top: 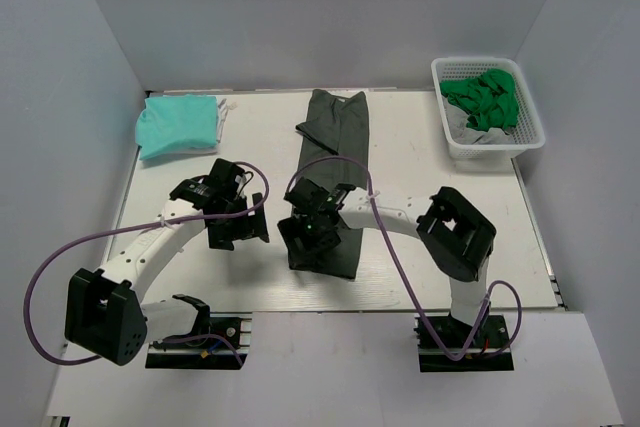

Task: Fold and stack the t-shirts
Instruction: Rotate the tshirt 90 degrees, then grab the bottom of the folded rectangular tshirt with both arms

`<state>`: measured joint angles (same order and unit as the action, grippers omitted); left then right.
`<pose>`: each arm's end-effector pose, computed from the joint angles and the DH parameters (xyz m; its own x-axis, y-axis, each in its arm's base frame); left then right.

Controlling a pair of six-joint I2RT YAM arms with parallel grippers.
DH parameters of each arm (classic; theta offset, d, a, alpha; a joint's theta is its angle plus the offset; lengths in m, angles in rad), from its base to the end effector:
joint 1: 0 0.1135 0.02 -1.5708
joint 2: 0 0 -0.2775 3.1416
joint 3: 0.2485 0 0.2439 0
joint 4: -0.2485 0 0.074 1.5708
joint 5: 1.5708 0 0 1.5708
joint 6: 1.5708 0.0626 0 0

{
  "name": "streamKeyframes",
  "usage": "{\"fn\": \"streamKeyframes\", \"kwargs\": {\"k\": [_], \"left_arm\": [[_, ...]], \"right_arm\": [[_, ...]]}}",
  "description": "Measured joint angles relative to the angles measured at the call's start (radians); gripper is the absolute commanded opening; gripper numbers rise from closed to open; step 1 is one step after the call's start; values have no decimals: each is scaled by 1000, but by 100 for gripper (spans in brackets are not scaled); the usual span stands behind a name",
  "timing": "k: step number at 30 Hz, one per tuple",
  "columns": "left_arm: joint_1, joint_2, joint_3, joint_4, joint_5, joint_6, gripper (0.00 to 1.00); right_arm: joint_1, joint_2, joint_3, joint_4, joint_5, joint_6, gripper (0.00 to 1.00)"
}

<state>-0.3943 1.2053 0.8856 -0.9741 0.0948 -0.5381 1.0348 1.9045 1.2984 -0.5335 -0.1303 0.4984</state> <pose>0.1836 -0.0828 0.2242 -0.9708 -0.1486 -0.1882 -0.1062 0.9701 -0.2183 0.1954 0.3448 0.1667 -0.8283 -0.4663 -0.3107 -0.5513 0.7771 0.3035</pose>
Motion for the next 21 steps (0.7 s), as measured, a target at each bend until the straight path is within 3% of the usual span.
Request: {"fn": "streamKeyframes", "kwargs": {"k": [5,10,16,21], "left_arm": [[0,9,0,8,30,13,100],[-2,46,0,37,87,39,100],[-6,107,-21,141,172,53,100],[-26,177,-76,245,269,60,100]], "right_arm": [[-2,-69,10,0,-3,-3,90],[-17,-257,-35,13,6,61,90],[-70,-520,-288,11,99,268,90],[-127,-590,-525,8,97,437,90]]}}
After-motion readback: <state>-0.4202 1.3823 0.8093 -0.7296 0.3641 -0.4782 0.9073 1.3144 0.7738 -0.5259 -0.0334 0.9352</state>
